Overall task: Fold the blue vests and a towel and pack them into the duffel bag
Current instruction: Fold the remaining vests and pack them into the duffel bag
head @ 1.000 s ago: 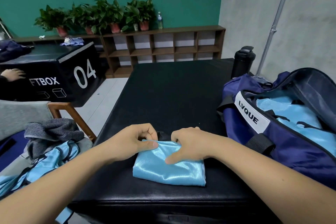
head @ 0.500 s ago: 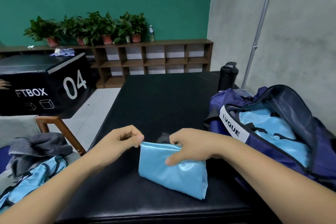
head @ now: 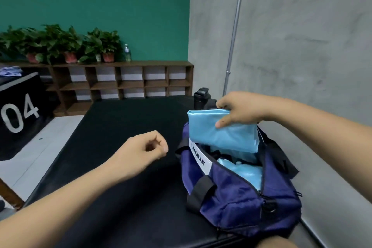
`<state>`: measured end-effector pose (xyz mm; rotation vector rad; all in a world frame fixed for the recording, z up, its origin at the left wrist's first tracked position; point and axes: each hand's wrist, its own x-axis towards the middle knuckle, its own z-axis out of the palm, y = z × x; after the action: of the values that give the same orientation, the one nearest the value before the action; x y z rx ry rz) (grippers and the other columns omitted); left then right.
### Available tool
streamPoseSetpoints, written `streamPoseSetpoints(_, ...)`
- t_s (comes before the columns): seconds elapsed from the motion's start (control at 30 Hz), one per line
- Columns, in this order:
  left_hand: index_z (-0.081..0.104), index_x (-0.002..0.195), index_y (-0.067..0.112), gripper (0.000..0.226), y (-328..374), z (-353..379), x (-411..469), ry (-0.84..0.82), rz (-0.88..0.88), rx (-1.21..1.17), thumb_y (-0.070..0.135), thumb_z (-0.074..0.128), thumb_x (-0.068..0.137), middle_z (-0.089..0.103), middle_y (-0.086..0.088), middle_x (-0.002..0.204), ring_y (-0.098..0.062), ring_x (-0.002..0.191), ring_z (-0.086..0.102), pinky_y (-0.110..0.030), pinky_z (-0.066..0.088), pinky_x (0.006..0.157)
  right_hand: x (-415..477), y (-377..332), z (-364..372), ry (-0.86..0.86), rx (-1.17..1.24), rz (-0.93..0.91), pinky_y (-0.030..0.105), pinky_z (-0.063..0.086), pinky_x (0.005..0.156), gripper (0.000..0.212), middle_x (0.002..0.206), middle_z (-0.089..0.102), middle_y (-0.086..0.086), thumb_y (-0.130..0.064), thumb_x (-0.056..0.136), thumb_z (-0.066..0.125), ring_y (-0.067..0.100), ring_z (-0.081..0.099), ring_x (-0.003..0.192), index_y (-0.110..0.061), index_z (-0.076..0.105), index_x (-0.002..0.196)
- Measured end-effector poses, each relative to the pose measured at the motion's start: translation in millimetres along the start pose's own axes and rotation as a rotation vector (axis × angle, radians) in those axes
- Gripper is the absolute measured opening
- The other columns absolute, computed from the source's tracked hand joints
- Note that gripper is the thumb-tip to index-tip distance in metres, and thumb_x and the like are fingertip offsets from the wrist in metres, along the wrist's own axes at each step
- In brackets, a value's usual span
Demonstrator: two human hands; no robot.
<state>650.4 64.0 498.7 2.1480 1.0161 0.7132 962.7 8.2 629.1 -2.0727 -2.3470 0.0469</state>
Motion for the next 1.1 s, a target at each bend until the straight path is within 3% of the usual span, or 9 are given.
streamPoseSetpoints(0.17,0.068,0.09,0.027,0.015,42.1,39.6,69.1,0.092,0.033,0.082,0.02,0.08,0.086,0.075,0.012,0.082,-0.003,0.074,0.067,-0.012,0.048,0.066,13.1,41.9,6.4,0.1,-0.089,0.056,0.036,0.033,0.056,0.042,0.077,0.057,0.0,-0.047,0.092,0.08,0.02,0.052,0.07,-0.019,0.05,0.079)
streamPoseSetpoints(0.4,0.058,0.105,0.024,0.043,48.2,95.6,156.7,0.012,0.036,0.476,0.036,0.083,0.072,0.055,0.005,0.101,-0.021,0.097,0.06,-0.039,0.056,0.082,24.0,71.5,20.6,0.182,0.041,0.052,0.037,0.033,0.057,0.043,0.073,0.055,0.0,-0.046,0.092,0.08,0.021,0.05,0.067,-0.016,0.053,0.079)
streamPoseSetpoints(0.5,0.064,0.114,0.028,0.045,40.0,106.6,174.0,-0.06,0.0,0.57,0.039,0.081,0.074,0.061,0.004,0.1,-0.023,0.097,0.065,-0.036,0.057,0.077,23.6,82.9,28.0,0.121,0.077,0.048,0.036,0.033,0.056,0.041,0.071,0.055,-0.003,-0.046,0.092,0.081,0.016,0.048,0.064,-0.019,0.053,0.078)
streamPoseSetpoints(0.57,0.068,0.091,0.028,0.012,38.3,106.6,180.6,-0.006,-0.006,0.539,0.037,0.07,0.083,0.067,0.005,0.088,-0.026,0.086,0.069,-0.035,0.056,0.069,23.5,88.8,33.2,0.069,0.143,0.011,0.035,0.034,0.058,0.041,0.071,0.054,-0.003,-0.046,0.091,0.082,0.016,0.047,0.063,-0.016,0.055,0.081)
streamPoseSetpoints(0.63,0.058,0.07,0.026,0.021,35.7,101.1,188.7,0.05,-0.038,0.471,0.032,0.063,0.09,0.066,0.003,0.079,-0.028,0.079,0.067,-0.032,0.05,0.065,23.9,90.5,39.5,0.003,0.22,-0.035,0.035,0.035,0.06,0.042,0.072,0.052,-0.003,-0.045,0.09,0.083,0.015,0.045,0.064,-0.012,0.058,0.085)
streamPoseSetpoints(0.73,0.067,0.07,0.023,0.019,35.2,85.1,196.5,0.099,-0.095,0.325,0.016,0.065,0.088,0.071,0.004,0.076,-0.023,0.079,0.069,-0.027,0.047,0.063,32.3,84.3,49.8,0.001,0.231,-0.089,0.036,0.033,0.06,0.044,0.069,0.047,-0.006,-0.044,0.09,0.083,0.013,0.041,0.062,-0.015,0.052,0.082)
streamPoseSetpoints(0.9,0.074,0.071,0.013,0.018,38.3,68.4,199.3,0.181,-0.191,0.027,0.019,0.088,0.08,0.077,-0.002,0.075,-0.017,0.066,0.066,-0.027,0.052,0.062,65.1,80.0,84.1,0.052,-0.18,-0.104,0.035,0.038,0.079,0.034,0.084,0.062,-0.006,-0.048,0.09,0.08,0.017,0.055,0.081,-0.024,0.055,0.087)
streamPoseSetpoints(0.97,0.073,0.072,0.013,0.025,40.6,68.5,197.4,0.18,-0.165,0.057,0.027,0.092,0.079,0.077,-0.002,0.075,-0.016,0.064,0.065,-0.025,0.048,0.058,73.9,85.1,96.5,0.103,-0.392,-0.123,0.04,0.037,0.093,0.024,0.09,0.066,-0.006,-0.046,0.092,0.075,0.021,0.056,0.091,-0.027,0.06,0.096)
streamPoseSetpoints(1.1,0.071,0.08,0.021,0.014,47.6,72.4,191.6,0.19,-0.069,0.284,0.026,0.083,0.084,0.072,0.006,0.079,-0.016,0.079,0.068,-0.026,0.048,0.063,79.1,99.7,101.3,0.375,-0.584,-0.174,0.041,0.037,0.085,0.03,0.094,0.063,0.001,-0.034,0.08,0.081,0.026,0.053,0.095,-0.021,0.066,0.102)
